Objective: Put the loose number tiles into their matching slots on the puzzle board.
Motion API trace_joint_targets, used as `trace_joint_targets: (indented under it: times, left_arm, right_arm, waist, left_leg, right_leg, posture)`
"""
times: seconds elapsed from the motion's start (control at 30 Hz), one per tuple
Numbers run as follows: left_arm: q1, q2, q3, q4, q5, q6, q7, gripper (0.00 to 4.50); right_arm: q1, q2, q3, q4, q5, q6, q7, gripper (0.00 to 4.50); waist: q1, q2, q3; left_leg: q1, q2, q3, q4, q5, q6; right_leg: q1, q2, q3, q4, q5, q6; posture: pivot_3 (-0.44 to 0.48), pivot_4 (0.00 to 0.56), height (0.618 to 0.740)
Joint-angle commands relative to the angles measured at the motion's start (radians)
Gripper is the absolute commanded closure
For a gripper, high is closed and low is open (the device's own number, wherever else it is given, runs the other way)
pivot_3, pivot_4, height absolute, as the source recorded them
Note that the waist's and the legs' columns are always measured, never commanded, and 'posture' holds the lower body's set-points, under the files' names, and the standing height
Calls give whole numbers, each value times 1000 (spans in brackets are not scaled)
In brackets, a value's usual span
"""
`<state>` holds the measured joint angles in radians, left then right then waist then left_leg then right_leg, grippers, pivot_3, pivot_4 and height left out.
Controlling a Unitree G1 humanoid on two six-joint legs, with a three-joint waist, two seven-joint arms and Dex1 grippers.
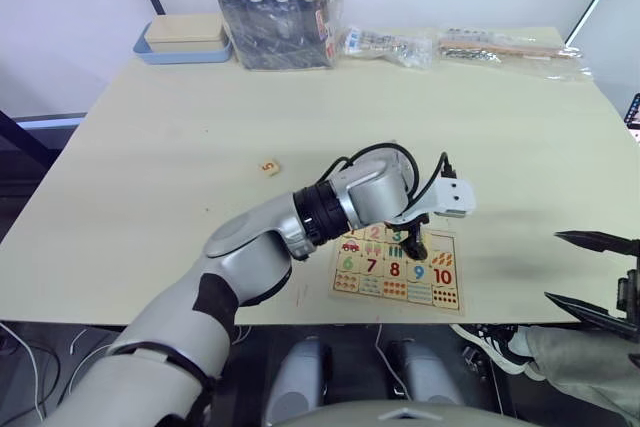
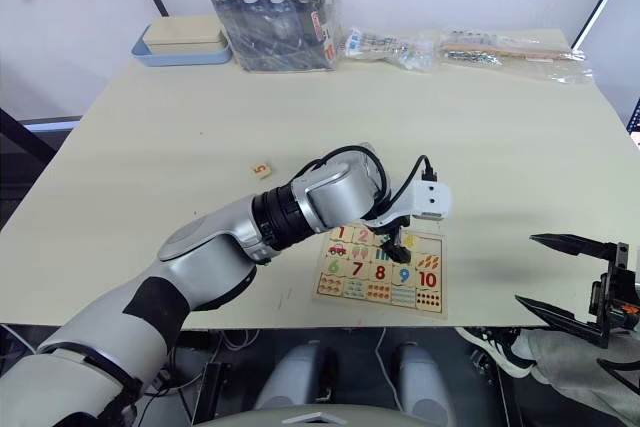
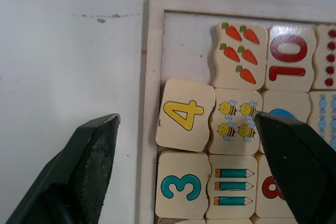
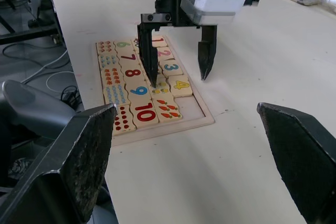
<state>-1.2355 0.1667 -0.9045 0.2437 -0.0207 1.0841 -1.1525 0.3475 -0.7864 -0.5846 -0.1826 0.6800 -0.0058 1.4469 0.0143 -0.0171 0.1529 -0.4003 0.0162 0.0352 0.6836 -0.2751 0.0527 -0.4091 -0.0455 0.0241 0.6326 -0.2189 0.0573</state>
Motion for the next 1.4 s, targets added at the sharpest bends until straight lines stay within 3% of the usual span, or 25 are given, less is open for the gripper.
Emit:
trace_joint_targets:
  times: [0.03, 0.17, 0.43, 0.53, 0.67, 0.8, 1.03, 1.4]
  left_arm:
    - [-30, 27, 141, -50, -48, -4, -8, 54]
    - [52, 57, 298, -47, -134, -168, -35, 54]
    - [147, 78, 300, 82, -79, -531, -53, 54]
    - [169, 73, 294, 145, -49, -634, -57, 856]
    - [191, 53, 275, 274, 24, -836, -33, 2648]
    - [194, 25, 280, 355, 74, -932, -30, 4394]
    - [192, -4, 296, 415, 118, -999, -35, 4394]
    - [220, 5, 297, 379, 145, -1017, -80, 4394]
  right_arm:
    - [1, 1, -8, -31, 8, -9, -6, 0]
    - [-2, 6, -4, -30, 7, -12, -11, 0]
    - [-2, 13, 6, -34, 5, -12, -19, 0]
    - [-1, 12, 8, -38, 6, -9, -21, 0]
    - [2, 9, 4, -41, 8, -6, -22, 0]
    - [10, 9, 0, -47, 9, -4, -24, 0]
    - [21, 10, -3, -54, 11, -5, -30, 0]
    - [26, 15, 2, -58, 10, -8, -37, 0]
  waist:
    - [0, 0, 0]
    - [-1, 2, -1]
    - [3, 1, -1]
    - [3, 1, -1]
    - [1, 1, -1]
    - [2, 1, 0]
    - [2, 1, 0]
    - [1, 1, 0]
  left_leg:
    - [0, 0, 0, 0, 0, 0]
    - [0, 2, 0, 0, 0, 0]
    - [0, 0, 0, 1, 0, 0]
    - [0, -2, 0, 1, 0, 0]
    - [1, -2, 0, 1, 0, 0]
    - [0, -2, 0, 1, 0, 0]
    - [0, -2, 0, 1, 0, 0]
    - [0, -2, 0, 1, 0, 0]
  right_leg:
    - [0, 0, 0, 0, 0, 0]
    - [0, 0, 0, 0, 0, 0]
    - [0, -1, 0, 1, 0, 0]
    - [0, -1, 0, 1, 0, 0]
    - [0, -1, 0, 1, 0, 0]
    - [0, -1, 0, 1, 0, 0]
    - [0, -1, 0, 1, 0, 1]
    - [0, -1, 0, 1, 0, 1]
  posture:
    - [0, 150, 740]
    - [0, 150, 740]
    - [0, 150, 740]
    - [0, 150, 740]
    - [0, 150, 740]
    - [0, 150, 740]
    - [0, 150, 740]
    - [0, 150, 740]
